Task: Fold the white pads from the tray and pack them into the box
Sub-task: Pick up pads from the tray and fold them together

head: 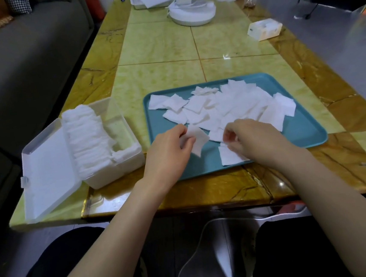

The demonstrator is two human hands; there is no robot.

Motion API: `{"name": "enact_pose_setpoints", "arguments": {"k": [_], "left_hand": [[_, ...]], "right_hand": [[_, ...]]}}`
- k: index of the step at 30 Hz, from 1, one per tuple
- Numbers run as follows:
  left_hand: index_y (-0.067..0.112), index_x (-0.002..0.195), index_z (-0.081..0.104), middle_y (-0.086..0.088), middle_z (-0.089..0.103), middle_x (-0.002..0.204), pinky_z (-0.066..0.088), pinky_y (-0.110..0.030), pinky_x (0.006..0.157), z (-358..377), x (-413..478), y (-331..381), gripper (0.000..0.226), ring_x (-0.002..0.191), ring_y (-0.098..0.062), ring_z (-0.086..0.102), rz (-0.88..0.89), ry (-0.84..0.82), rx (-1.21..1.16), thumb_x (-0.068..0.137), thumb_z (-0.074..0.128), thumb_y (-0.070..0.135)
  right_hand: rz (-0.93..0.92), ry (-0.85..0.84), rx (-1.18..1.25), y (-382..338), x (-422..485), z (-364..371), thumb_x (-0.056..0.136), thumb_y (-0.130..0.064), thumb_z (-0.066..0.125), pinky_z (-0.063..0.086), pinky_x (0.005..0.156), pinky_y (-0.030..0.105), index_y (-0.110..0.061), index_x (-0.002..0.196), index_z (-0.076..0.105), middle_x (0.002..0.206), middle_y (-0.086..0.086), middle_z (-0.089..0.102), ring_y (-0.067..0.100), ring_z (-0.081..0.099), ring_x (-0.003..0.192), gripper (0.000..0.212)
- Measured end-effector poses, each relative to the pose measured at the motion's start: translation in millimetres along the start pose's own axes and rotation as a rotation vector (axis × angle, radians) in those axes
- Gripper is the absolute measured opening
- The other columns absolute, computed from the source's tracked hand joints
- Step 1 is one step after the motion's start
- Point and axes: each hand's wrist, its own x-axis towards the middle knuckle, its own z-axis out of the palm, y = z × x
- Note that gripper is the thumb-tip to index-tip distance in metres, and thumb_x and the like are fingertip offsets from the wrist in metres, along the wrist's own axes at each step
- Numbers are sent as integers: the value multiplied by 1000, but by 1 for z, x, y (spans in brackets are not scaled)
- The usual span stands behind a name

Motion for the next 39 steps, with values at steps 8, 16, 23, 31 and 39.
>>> {"name": "enact_pose_setpoints", "arguments": {"k": [8, 16, 23, 31, 39], "left_hand": [[25, 62, 30, 7, 38, 58, 24, -32, 51, -3, 0, -2, 39, 62, -18, 40, -8, 15, 33, 94, 54, 23], [23, 62, 31, 5, 38, 58, 25, -35, 53, -1, 0, -3, 39, 61, -19, 39, -21, -15, 43, 94, 52, 21], [-1, 77, 55, -14, 53, 66, 26, -25, 51, 2, 2, -1, 21, 58, -15, 36, -44, -97, -111, 93, 50, 11], [20, 80, 48, -12, 66, 84, 49, -37, 72, 2, 2, 0, 18, 81, -20, 66, -80, -115, -248, 98, 47, 16], [20, 115, 60, -2, 71, 89, 54, -31, 75, 1, 2, 0, 21, 80, -10, 67, -79, -139, -286, 97, 51, 18]], "right_hand": [[-131, -167, -87, 0, 2, -1, 86, -22, 63, 30, 73, 27, -29, 107, 58, 101, -2, 42, 20, 43, 105, 23], [-204, 159, 283, -20, 6, 4, 90, -31, 57, 40, 83, 33, -22, 92, 51, 100, 1, 58, 19, 53, 97, 11], [-207, 187, 630, -30, 9, 5, 81, -17, 71, 47, 70, 20, -27, 90, 51, 75, -14, 57, 3, 54, 70, 24], [-160, 324, 643, -29, 13, 6, 92, -6, 51, 45, 76, 24, -15, 108, 53, 87, 5, 62, 13, 56, 82, 19], [-214, 236, 603, -30, 11, 3, 93, -9, 53, 38, 74, 9, -17, 107, 48, 89, -5, 65, 4, 51, 78, 17]]}}
